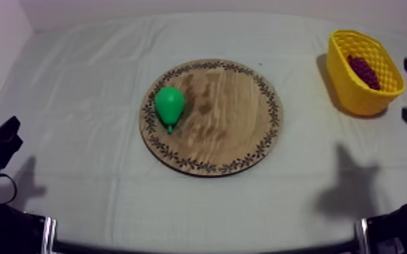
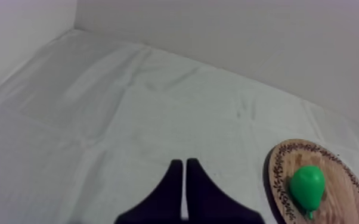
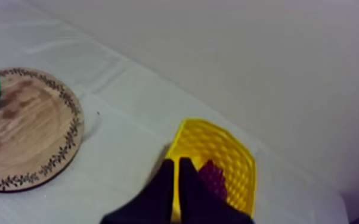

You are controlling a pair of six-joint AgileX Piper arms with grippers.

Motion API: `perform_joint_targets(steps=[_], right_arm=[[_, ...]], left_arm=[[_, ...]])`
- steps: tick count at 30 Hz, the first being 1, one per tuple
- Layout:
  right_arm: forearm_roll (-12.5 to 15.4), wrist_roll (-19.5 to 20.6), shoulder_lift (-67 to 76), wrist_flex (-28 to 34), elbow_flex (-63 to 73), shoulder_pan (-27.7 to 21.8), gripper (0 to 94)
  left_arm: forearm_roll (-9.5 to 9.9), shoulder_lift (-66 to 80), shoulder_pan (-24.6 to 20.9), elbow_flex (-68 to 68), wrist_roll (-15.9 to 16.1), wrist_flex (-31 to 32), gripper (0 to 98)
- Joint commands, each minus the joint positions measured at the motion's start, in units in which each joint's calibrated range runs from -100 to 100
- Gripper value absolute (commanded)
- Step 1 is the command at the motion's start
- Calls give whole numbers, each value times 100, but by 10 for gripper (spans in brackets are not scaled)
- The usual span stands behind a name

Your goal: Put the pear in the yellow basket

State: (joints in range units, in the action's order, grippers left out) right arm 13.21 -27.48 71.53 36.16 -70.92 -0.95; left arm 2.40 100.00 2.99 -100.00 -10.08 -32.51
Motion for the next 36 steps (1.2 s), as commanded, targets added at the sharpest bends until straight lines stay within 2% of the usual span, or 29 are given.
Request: perform_joint_targets(steps=[1,9,14,20,30,36], right_arm=[[-172,338,-1054,173,1370,214,3],[-1088,1340,-3149,1293,3982,1111,4],[-1682,2120,-4214,2167,5148,1734,4],[-2256,2927,-5431,3253,6480,2412,3],[-2817,3821,-7358,5005,8479,3313,3],[-2846,4157,-8342,5924,9538,3572,2]], left_arm=[[2,0,1,0,-1,1,1],[2,0,1,0,-1,1,1],[2,0,1,0,-1,1,1],[2,0,1,0,-1,1,1],[2,0,1,0,-1,1,1],[2,0,1,0,-1,1,1]])
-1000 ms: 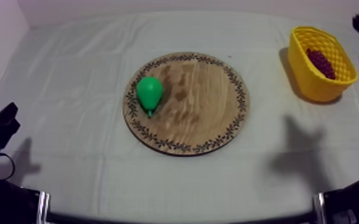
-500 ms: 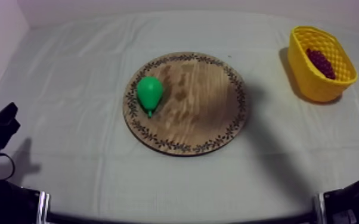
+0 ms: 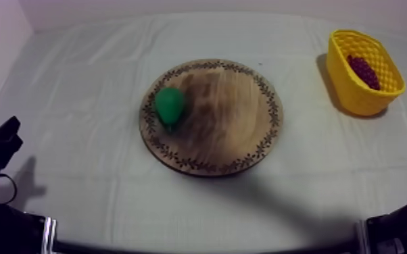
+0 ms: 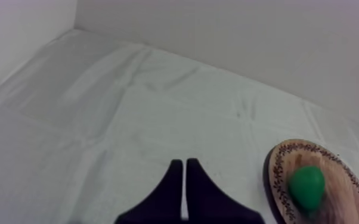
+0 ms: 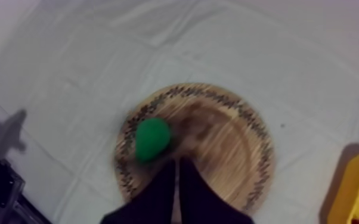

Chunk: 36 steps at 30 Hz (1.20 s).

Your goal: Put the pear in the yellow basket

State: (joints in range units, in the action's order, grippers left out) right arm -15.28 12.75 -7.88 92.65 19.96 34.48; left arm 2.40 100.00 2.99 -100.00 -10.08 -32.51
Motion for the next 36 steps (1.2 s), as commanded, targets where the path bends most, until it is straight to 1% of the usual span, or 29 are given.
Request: perform_joint_targets(steps=[1,7,17,22,28,30,31,36], right_arm=[[20,196,-533,338,575,42,2],[145,529,-1151,479,887,99,2],[331,1068,-1803,508,885,191,2],[369,1225,-2049,512,968,223,2],[396,1294,-2261,523,1149,242,13],[394,1305,-2308,524,1179,244,57],[398,1307,-2327,525,1195,239,98],[427,1306,-2407,525,1289,213,383]], left_arm=[[2,0,1,0,-1,1,1],[2,0,1,0,-1,1,1],[2,0,1,0,-1,1,1],[2,0,1,0,-1,1,1],[2,0,1,0,-1,1,1],[2,0,1,0,-1,1,1],[2,0,1,0,-1,1,1],[2,0,1,0,-1,1,1]])
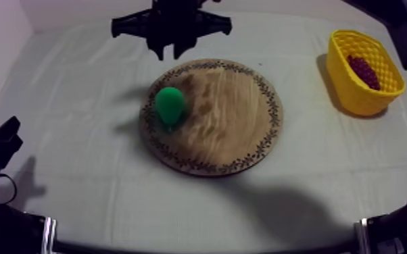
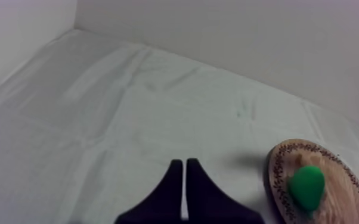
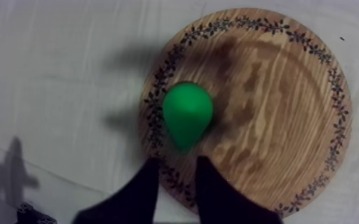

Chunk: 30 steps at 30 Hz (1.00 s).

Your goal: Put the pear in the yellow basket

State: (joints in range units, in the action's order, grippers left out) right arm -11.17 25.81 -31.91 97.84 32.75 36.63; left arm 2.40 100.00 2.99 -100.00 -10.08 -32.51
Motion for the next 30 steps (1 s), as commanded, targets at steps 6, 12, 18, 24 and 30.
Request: perform_joint_targets(steps=[6,12,18,24,30], right_arm=[[24,-93,-72,-17,22,15,656],[163,-359,-224,-74,34,6,879],[178,-335,-457,-94,70,-57,886],[234,-289,-791,-226,57,-143,874],[411,-308,-1226,-393,65,-199,868]], left_arm=[[2,0,1,0,-1,1,1],[2,0,1,0,-1,1,1],[2,0,1,0,-1,1,1],[2,0,1,0,-1,1,1],[2,0,1,0,-1,1,1]])
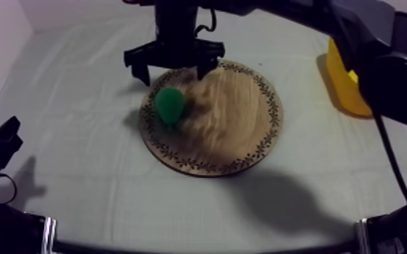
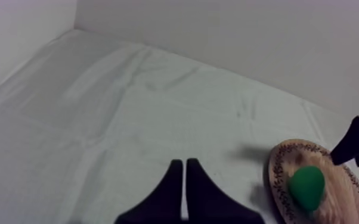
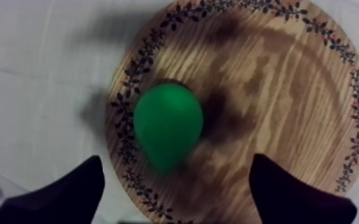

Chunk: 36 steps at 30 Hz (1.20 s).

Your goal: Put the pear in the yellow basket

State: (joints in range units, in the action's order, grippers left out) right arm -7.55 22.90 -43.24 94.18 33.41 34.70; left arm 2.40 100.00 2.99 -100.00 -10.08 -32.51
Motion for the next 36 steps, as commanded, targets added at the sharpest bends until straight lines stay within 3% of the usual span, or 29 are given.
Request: perform_joint_targets(steps=[1,12,23,25,31,36], right_arm=[[93,-30,-163,-60,3,-11,866],[399,-129,-854,-457,192,-25,840],[429,-198,-1386,-563,584,-58,770],[415,-211,-1460,-574,648,-73,714],[397,-324,-1524,-705,731,-144,373],[405,-408,-1308,-764,590,-166,293]], left_arm=[[2,0,1,0,-1,1,1],[2,0,1,0,-1,1,1],[2,0,1,0,-1,1,1],[2,0,1,0,-1,1,1],[2,0,1,0,-1,1,1],[2,0,1,0,-1,1,1]])
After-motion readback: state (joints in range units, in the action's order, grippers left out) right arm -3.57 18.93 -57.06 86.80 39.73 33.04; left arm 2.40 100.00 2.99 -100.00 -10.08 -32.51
